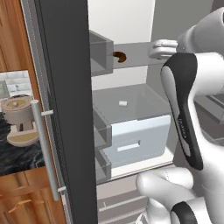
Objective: Pick up the tangerine and banana from the fridge and place one fruit on each plate on the dining counter.
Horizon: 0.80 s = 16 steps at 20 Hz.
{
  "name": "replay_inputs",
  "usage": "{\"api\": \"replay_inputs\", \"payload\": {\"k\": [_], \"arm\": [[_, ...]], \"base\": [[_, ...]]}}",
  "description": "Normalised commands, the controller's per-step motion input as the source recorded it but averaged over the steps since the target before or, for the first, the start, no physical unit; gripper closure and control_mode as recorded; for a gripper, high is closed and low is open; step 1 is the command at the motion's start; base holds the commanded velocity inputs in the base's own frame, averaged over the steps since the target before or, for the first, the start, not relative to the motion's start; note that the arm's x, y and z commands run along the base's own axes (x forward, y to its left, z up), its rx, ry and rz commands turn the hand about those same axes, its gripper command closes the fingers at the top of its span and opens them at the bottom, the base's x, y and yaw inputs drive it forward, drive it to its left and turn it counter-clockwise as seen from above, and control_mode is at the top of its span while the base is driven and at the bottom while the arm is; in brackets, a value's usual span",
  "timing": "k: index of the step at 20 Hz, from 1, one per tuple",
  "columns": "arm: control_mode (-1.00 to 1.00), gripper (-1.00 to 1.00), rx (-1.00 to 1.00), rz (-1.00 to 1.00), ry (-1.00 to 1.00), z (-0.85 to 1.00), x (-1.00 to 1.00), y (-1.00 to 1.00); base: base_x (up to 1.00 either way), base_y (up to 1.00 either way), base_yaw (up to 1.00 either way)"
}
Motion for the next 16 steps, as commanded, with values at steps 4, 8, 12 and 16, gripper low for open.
{"api": "replay_inputs", "payload": {"k": [4,8,12,16], "arm": [[-1.00,-1.00,-0.10,0.14,0.00,-0.31,0.50,0.17],[-1.00,-1.00,-0.10,0.11,0.01,-0.31,0.46,0.18],[-1.00,-1.00,-0.07,0.03,0.01,-0.04,0.57,0.10],[-1.00,-1.00,-0.01,0.01,0.03,0.00,0.52,0.06]], "base": [[0.00,0.00,0.00],[0.00,0.00,0.00],[0.00,0.00,0.00],[0.00,0.00,0.00]]}}
